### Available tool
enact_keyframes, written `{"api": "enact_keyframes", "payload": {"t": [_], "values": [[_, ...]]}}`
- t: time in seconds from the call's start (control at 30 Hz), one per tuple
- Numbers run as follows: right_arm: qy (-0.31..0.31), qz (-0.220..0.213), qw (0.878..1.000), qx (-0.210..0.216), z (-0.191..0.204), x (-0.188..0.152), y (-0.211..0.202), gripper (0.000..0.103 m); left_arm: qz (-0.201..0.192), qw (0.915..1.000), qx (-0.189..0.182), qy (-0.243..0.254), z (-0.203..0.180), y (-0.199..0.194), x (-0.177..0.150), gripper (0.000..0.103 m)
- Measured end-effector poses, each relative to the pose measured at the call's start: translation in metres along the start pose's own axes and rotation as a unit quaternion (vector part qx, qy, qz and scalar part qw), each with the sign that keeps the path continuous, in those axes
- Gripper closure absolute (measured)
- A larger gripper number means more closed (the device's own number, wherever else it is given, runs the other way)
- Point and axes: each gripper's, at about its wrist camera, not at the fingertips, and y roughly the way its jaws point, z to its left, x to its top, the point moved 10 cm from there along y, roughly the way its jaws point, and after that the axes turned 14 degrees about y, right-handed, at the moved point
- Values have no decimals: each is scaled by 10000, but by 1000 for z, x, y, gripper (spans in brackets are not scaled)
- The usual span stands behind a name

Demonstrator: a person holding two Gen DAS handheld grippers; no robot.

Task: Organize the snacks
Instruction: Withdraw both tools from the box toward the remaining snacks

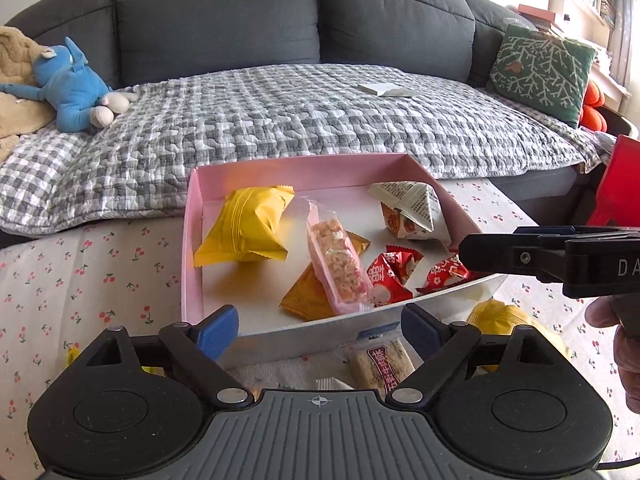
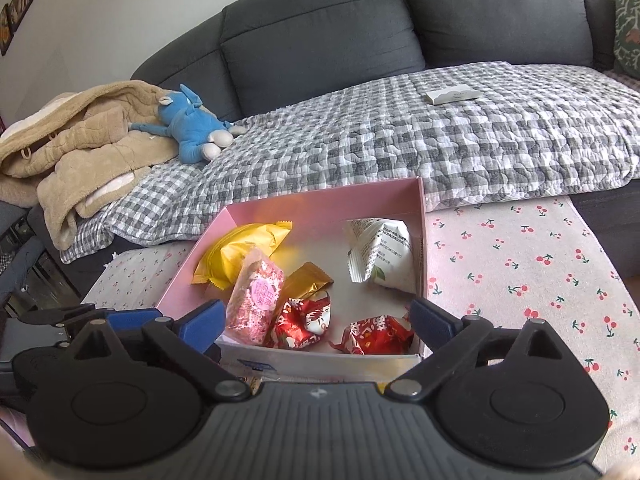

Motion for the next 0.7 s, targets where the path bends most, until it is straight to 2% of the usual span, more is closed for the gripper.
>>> {"api": "enact_keyframes", "payload": {"t": [0.27,0.47,0.7], "values": [[-526,121,9985,-132,24,-25,-23,0,-102,9999,-118,30,1,-34,-20,6],[-745,113,9970,-151,35,-39,-32,0,-185,9997,132,22,10,-56,-38,2],[-921,14,9957,-127,30,-59,-39,0,-8,9997,241,29,18,-67,-65,2]]}}
